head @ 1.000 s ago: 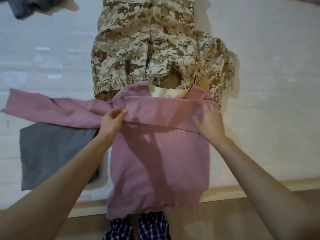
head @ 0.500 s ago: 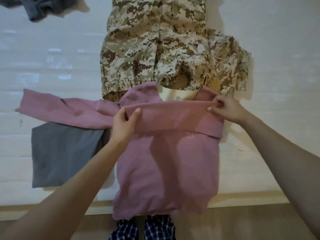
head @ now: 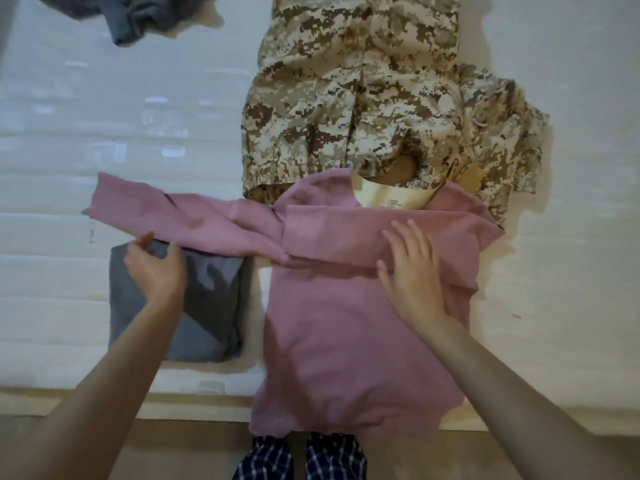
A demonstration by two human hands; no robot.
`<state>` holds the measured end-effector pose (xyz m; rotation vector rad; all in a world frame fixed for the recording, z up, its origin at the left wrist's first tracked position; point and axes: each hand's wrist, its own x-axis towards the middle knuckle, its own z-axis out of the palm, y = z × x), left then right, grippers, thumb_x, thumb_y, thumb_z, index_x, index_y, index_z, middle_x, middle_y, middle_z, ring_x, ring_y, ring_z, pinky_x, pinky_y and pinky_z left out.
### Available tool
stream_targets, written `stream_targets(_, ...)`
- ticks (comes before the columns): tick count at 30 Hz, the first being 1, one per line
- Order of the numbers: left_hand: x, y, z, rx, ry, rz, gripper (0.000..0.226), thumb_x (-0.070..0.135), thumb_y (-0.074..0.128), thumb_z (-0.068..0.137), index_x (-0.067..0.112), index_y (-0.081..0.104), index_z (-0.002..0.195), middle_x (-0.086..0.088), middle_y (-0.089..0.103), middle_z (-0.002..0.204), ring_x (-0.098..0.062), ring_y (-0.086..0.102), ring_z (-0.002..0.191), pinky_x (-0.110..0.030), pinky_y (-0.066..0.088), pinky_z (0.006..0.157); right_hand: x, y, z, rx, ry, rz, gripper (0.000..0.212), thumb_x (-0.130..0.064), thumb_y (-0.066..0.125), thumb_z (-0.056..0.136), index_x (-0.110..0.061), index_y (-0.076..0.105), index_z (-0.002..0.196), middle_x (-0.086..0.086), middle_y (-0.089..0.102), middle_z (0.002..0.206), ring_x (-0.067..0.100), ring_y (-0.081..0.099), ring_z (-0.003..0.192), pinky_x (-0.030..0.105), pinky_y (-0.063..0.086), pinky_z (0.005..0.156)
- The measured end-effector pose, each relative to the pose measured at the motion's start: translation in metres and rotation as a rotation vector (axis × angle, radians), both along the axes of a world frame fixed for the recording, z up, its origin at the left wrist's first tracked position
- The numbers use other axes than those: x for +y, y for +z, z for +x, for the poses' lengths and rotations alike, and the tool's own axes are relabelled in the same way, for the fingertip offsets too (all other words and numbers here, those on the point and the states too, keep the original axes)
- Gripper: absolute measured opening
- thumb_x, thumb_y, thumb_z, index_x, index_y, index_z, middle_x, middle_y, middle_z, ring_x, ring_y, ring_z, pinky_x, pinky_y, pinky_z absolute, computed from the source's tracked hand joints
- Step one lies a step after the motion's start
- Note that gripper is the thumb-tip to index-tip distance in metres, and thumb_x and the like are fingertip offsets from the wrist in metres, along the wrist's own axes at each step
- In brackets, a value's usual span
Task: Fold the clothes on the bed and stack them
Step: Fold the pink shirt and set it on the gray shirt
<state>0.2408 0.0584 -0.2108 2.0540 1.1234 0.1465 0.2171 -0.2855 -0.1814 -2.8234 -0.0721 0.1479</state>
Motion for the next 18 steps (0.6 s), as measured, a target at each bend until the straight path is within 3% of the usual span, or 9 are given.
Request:
stream_targets(3,0.043,-0.004,0.003,0.115,0.038,-0.009,0.057,0.019,0.063,0.086,0.003,0.041,0.136,-0.020,0.048,0.136,-0.033,0.047,0.125,-0.039,0.037,0.107,0.065,-0.009,-0.008,0.019,0.211,-0.020,0.059,-0.019,0.068,0.078,-0.006,0.050,0.133,0.011,0.046,0.143,0.032,0.035,0.137,0.055,0.027,0.110)
stream_targets(6,0.072,-0.009,0.021,0.137,0.273,-0.187,0.056,0.022,0.063,0.087,0.000,0.043,0.135,-0.017,0.050,0.135,-0.029,0.051,0.122,-0.035,0.042,0.101,0.100,-0.023,-0.005,0.128,0.306,-0.079,0.067,-0.025,0.055,0.088,-0.010,0.028,0.147,0.005,0.024,0.155,0.029,0.011,0.145,0.054,0.005,0.115)
stream_targets(8,0.089,-0.013,0.037,0.094,0.434,-0.444,0.039,0.025,0.063,0.089,0.005,0.053,0.121,-0.011,0.061,0.114,-0.019,0.063,0.096,-0.029,0.050,0.086,0.107,-0.036,-0.004,0.232,0.295,-0.141,0.071,-0.028,0.048,0.092,-0.013,0.011,0.151,0.001,0.007,0.159,0.026,-0.006,0.146,0.052,-0.009,0.114)
stream_targets(9,0.096,-0.016,0.045,0.087,0.456,-0.547,0.032,0.029,0.062,0.090,0.011,0.054,0.116,-0.005,0.061,0.104,-0.011,0.060,0.078,-0.024,0.050,0.079,0.107,-0.041,-0.003,0.261,0.292,-0.180,0.072,-0.027,0.046,0.092,-0.014,0.007,0.151,0.000,0.002,0.159,0.025,-0.010,0.146,0.052,-0.012,0.113)
stream_targets(11,0.106,-0.019,0.059,0.101,0.394,-0.639,0.033,0.036,0.058,0.092,0.018,0.054,0.119,0.004,0.059,0.100,-0.002,0.054,0.062,-0.018,0.048,0.076,0.107,-0.046,-0.002,0.269,0.296,-0.218,0.072,-0.025,0.045,0.092,-0.014,0.006,0.151,0.000,0.000,0.159,0.025,-0.011,0.145,0.052,-0.013,0.112)
stream_targets(14,0.106,-0.012,0.072,0.072,0.261,-0.616,0.010,0.031,0.060,0.090,0.025,0.052,0.087,0.009,0.053,0.076,0.001,0.053,0.053,-0.019,0.047,0.065,0.108,-0.048,-0.001,0.259,0.304,-0.231,0.074,-0.024,0.048,0.088,-0.014,0.009,0.151,0.000,0.002,0.159,0.025,-0.009,0.146,0.051,-0.013,0.113)
stream_targets(16,0.101,-0.002,0.069,-0.085,0.201,-0.401,0.016,0.025,0.061,0.086,0.023,0.049,0.075,0.005,0.052,0.073,-0.006,0.053,0.063,-0.022,0.045,0.066,0.108,-0.045,0.001,0.310,0.288,-0.169,0.075,-0.026,0.051,0.088,-0.016,0.010,0.151,-0.002,0.001,0.159,0.021,-0.010,0.146,0.051,-0.011,0.113)
stream_targets(18,0.086,0.025,0.052,-0.298,0.112,-0.162,0.012,0.032,0.057,0.086,0.027,0.048,0.078,0.007,0.054,0.082,-0.007,0.054,0.078,-0.021,0.046,0.077,0.108,-0.032,0.005,0.396,0.177,0.072,0.072,-0.029,0.054,0.090,-0.018,0.016,0.150,-0.003,0.006,0.159,0.016,-0.005,0.146,0.049,-0.005,0.115)
